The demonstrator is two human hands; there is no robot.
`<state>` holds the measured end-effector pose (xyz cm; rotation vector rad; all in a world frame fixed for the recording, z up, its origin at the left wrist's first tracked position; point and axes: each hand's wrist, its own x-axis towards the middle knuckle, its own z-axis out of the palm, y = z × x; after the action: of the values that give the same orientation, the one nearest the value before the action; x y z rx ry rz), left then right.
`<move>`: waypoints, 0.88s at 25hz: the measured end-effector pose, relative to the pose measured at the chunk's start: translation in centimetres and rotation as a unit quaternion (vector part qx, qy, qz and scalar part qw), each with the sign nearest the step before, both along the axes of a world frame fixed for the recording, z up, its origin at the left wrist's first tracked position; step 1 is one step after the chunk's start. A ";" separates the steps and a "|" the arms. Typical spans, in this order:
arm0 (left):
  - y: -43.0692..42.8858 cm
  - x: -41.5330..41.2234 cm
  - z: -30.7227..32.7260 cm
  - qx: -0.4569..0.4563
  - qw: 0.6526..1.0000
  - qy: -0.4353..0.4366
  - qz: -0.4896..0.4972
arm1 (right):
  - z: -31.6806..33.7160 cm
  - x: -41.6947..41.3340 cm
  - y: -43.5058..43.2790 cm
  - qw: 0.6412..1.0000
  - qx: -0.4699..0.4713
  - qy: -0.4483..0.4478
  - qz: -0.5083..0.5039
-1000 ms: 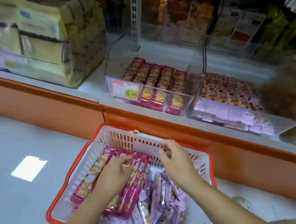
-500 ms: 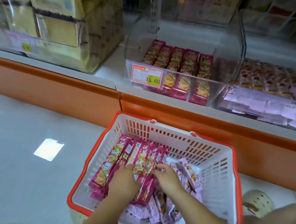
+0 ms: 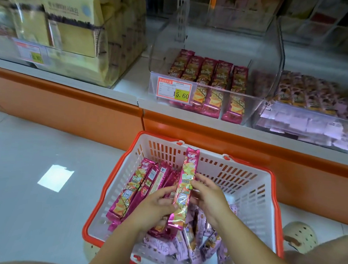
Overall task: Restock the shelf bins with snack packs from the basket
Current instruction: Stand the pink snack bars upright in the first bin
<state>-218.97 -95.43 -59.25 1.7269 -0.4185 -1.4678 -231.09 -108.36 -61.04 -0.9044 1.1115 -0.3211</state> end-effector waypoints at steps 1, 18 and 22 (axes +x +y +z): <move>0.1 0.0 0.1 -0.004 1.000 0.005 -0.006 | 0.1 -0.1 0.0 1.000 0.000 -0.010 -0.004; -1.9 2.8 15.5 -0.130 0.981 -0.072 -0.124 | 16.8 -0.2 -1.0 0.942 -0.238 -0.044 0.234; -3.7 4.3 20.7 -0.190 0.966 -0.084 -0.153 | 21.2 0.9 -2.4 0.940 -0.252 -0.109 0.202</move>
<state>-214.63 -99.15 -38.55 1.5241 -1.0273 -1.3417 -230.15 -110.76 -39.88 -1.4853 0.6194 -0.3604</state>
